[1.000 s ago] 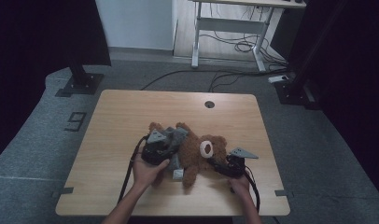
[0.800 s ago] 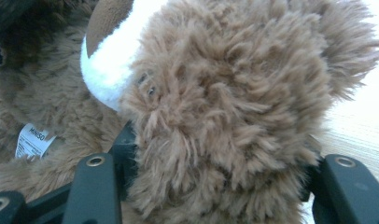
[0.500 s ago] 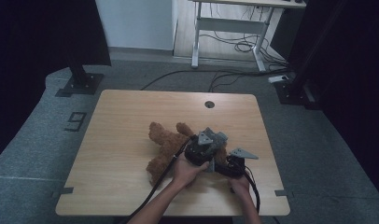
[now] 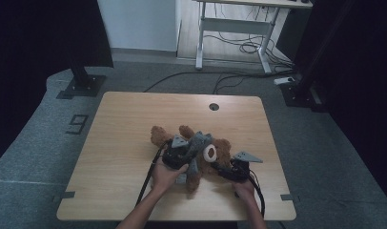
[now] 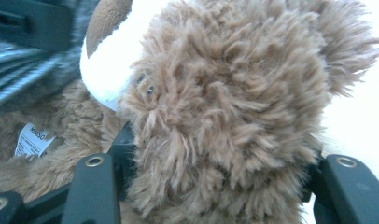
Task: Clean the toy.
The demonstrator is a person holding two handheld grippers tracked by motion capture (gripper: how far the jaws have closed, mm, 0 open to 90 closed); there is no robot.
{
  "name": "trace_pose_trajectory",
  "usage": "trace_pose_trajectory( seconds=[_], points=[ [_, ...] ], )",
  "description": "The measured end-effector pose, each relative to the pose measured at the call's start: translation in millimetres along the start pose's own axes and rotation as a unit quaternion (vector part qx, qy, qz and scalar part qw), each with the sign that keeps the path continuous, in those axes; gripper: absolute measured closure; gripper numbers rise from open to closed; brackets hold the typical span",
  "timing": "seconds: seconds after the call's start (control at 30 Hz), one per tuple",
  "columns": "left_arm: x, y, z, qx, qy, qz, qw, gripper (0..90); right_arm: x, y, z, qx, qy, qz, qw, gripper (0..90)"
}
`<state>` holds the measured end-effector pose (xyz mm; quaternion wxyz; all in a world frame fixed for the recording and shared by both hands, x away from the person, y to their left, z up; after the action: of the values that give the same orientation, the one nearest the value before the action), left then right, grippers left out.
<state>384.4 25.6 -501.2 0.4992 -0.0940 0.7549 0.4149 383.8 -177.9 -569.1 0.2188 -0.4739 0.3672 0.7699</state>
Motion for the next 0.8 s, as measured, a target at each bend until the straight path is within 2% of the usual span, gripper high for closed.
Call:
trace_pose_trajectory(
  seconds=[0.17, 0.3, 0.37, 0.43, 0.53, 0.63, 0.7, 0.77, 0.8],
  points=[
    [2.5, 21.6, 20.4, -0.001, 0.031, -0.018, 0.9994, 77.0, 0.1, -0.1, -0.5, -0.001, -0.005, -0.003, 1.0000, 39.3],
    [7.8, 41.6, 44.6, -0.031, 0.050, -0.030, 0.9978, 76.8, 0.0, 0.0, -1.2, -0.002, -0.007, -0.002, 1.0000, 39.3],
    [13.7, 48.2, 55.7, -0.053, 0.051, -0.025, 0.9970, 76.7, 0.1, 0.0, -1.2, -0.003, -0.007, -0.002, 1.0000, 39.3],
    [25.2, 52.4, 69.0, -0.071, 0.061, -0.013, 0.9955, 76.8, 0.2, 0.0, -1.3, -0.002, -0.007, -0.002, 1.0000, 39.4],
    [52.1, 48.8, 84.1, -0.075, 0.085, 0.010, 0.9935, 76.9, 0.3, -0.4, -0.7, -0.001, -0.007, -0.004, 1.0000, 39.4],
    [72.1, 39.1, 89.5, -0.090, 0.082, 0.035, 0.9919, 77.1, 0.3, -0.6, -0.5, 0.000, -0.008, -0.004, 1.0000, 39.4],
    [83.9, 31.6, 94.5, -0.095, 0.088, 0.055, 0.9900, 77.1, 0.5, -0.4, -0.3, 0.001, -0.008, -0.005, 1.0000, 39.4],
    [87.3, 30.8, 99.0, -0.084, 0.101, 0.054, 0.9899, 77.0, 0.8, -0.2, -0.5, 0.001, -0.009, -0.005, 0.9999, 39.4],
    [87.0, 31.4, 99.6, -0.086, 0.100, 0.055, 0.9897, 76.9, 0.9, -0.1, -0.8, 0.001, -0.009, -0.005, 0.9999, 39.4]
  ],
)
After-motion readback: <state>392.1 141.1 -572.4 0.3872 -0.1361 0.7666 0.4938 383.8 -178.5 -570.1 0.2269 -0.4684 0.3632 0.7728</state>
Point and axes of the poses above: each handheld gripper's, and its own axes: y roughly backward along the jaws, x roughly out of its underside, z roughly to its left, the point moved 5 cm from there along -y, roughly forward along the jaws, and after that the axes turned 3 degrees about -z, right-handed, at the moved point
